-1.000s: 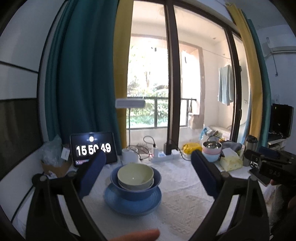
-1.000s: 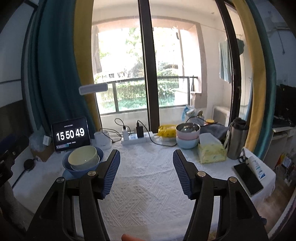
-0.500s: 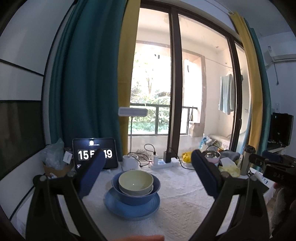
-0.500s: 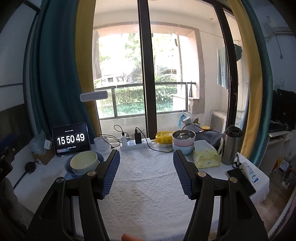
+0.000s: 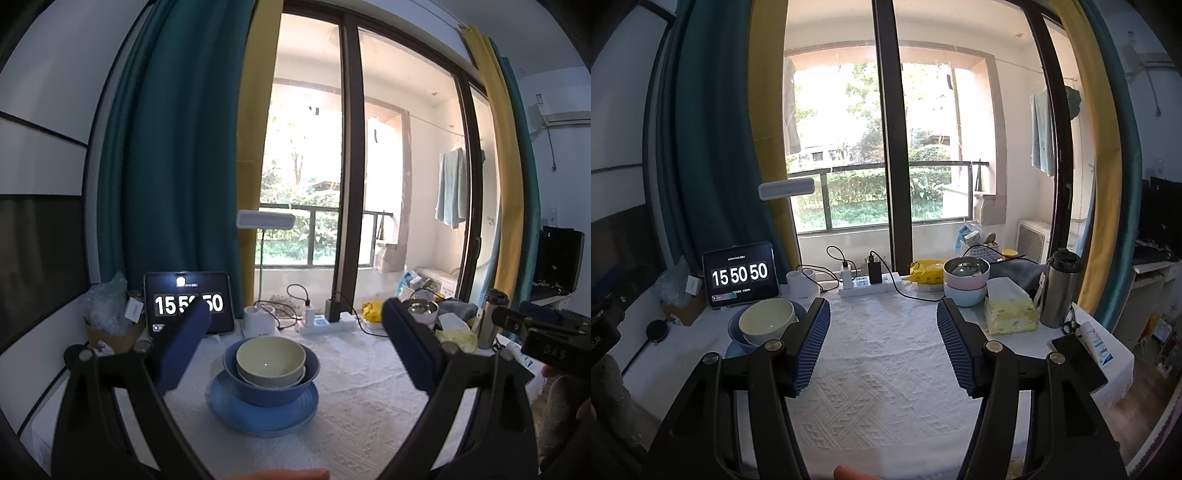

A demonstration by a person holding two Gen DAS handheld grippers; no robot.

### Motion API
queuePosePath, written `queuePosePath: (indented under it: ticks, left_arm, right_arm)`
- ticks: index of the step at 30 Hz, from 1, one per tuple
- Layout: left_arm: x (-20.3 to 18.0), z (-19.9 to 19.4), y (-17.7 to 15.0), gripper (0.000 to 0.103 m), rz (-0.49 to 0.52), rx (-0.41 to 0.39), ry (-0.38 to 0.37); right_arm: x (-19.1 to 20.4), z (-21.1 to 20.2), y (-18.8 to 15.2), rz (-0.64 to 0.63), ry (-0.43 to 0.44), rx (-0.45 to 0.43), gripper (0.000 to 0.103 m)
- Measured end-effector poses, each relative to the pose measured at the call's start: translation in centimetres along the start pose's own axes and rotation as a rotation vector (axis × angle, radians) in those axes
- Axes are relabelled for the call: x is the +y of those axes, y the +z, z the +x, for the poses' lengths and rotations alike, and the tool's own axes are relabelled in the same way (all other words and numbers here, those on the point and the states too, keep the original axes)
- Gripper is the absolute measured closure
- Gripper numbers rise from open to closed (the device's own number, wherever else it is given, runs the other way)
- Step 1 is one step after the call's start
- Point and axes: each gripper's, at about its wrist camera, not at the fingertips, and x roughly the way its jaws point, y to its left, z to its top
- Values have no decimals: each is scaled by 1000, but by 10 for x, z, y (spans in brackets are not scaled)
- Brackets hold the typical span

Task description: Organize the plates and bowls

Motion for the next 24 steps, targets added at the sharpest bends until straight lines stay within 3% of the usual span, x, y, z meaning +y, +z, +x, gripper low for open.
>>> queuePosePath:
  ticks: [24]
  left_arm:
    - [-4,1,-2,8,2,33,-4]
  right_arm:
    - [2,4,-3,6,7,14,39]
